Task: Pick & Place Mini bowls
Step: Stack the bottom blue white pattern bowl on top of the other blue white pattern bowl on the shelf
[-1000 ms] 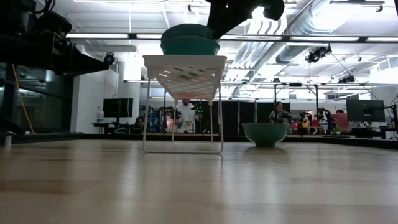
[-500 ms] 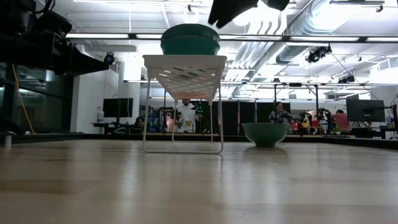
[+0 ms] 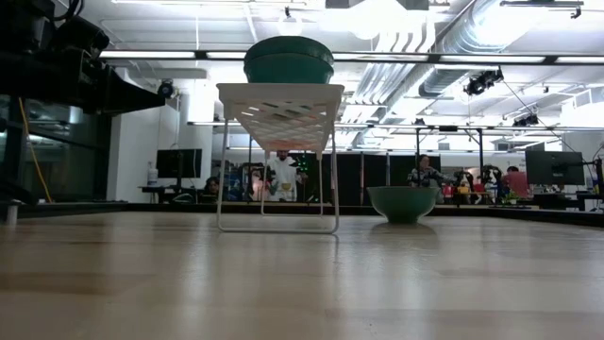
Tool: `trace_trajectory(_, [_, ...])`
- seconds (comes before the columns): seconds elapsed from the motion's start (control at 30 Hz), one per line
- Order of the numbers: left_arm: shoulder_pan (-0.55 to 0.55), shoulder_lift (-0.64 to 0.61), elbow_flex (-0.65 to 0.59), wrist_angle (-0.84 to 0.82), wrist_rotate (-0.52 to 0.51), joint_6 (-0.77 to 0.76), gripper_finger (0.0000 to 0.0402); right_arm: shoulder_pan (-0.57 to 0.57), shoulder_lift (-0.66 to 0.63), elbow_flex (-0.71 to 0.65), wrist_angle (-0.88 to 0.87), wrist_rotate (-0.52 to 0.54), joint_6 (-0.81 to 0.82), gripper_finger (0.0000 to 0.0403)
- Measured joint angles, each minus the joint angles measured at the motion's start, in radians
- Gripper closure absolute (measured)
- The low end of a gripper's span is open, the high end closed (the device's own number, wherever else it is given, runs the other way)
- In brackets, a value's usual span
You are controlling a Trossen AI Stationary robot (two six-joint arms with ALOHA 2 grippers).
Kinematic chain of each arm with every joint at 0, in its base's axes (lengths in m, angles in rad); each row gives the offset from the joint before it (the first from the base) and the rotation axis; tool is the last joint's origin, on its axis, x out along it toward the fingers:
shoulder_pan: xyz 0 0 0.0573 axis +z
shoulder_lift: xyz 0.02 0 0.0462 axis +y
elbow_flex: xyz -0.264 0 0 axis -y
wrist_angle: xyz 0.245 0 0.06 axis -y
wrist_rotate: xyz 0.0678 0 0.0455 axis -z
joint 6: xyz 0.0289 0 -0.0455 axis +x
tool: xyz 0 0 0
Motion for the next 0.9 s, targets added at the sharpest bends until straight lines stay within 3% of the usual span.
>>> trace_trajectory(0.1, [0.000, 0.000, 0.000, 0.000, 0.000, 0.000, 0.0401, -0.007, -0.011, 0.000, 0.024, -0.036, 0.049, 0.0395])
trace_trajectory(0.23, [0.000, 0.000, 0.000, 0.000, 0.000, 0.000, 0.0401, -0.007, -0.011, -0.040, 0.109, -0.086, 0.108, 0.0399])
trace_trajectory(0.53, [0.000, 0.000, 0.000, 0.000, 0.003, 0.000, 0.0401, 0.033, -0.126, -0.499, 0.695, 0.015, 0.112, 0.0402])
trace_trajectory(0.7, [0.000, 0.000, 0.000, 0.000, 0.003, 0.000, 0.0401, 0.079, -0.215, -0.683, 0.972, 0.108, 0.082, 0.0403])
trace_trajectory(0.9, [0.000, 0.000, 0.000, 0.000, 0.002, 0.000, 0.0401, 0.095, -0.252, -0.884, 1.278, 0.114, 0.066, 0.0403])
